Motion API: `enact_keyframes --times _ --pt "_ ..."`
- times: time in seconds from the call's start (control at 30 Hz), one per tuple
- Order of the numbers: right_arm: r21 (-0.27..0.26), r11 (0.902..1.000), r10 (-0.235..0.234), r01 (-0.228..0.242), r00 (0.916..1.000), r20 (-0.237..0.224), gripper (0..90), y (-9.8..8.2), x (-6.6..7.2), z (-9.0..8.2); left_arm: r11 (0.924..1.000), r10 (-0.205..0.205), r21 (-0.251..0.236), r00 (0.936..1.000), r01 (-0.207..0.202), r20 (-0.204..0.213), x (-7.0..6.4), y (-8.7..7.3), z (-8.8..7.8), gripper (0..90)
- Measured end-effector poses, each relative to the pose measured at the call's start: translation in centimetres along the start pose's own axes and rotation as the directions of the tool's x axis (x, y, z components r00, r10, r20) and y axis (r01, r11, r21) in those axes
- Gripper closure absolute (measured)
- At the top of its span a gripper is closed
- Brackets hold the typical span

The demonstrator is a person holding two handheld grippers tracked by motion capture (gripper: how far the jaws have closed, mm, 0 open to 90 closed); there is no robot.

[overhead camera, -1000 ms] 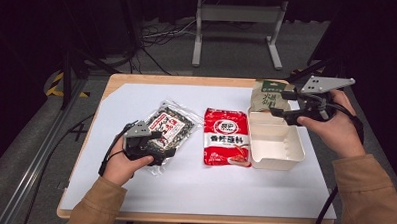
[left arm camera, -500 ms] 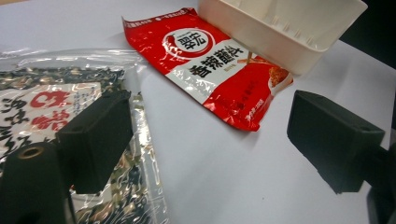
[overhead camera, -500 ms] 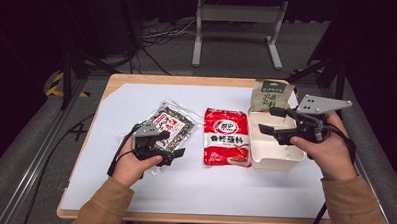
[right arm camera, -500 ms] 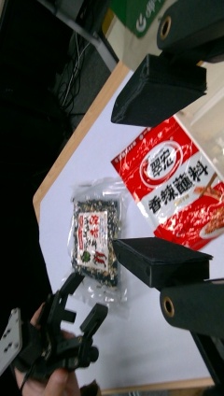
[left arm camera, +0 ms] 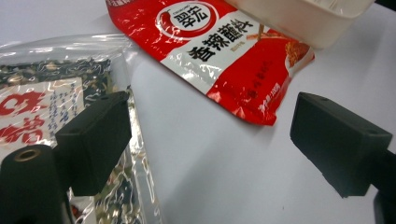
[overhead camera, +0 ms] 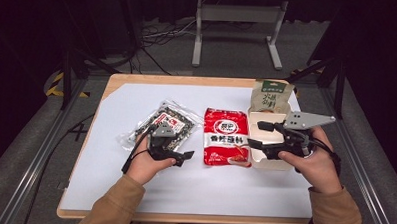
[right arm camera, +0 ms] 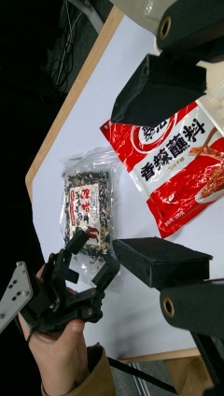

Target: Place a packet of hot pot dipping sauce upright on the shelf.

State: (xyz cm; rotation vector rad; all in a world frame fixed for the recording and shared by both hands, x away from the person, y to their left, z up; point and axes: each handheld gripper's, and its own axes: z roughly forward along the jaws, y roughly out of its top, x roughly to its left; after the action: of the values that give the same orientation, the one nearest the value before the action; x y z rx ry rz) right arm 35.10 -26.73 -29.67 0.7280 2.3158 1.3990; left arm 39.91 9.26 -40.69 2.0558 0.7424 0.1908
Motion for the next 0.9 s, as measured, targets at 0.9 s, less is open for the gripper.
enact_keyframes --times 0.9 --pt "-0.017 0.9999 -0.004 0.004 0.9998 0.019 32.4 -0.4 -0.4 -0.2 0.9908 -0.126 -0.038 0.9879 0.130 0.091 1.0 2.8 7.1 21.9"
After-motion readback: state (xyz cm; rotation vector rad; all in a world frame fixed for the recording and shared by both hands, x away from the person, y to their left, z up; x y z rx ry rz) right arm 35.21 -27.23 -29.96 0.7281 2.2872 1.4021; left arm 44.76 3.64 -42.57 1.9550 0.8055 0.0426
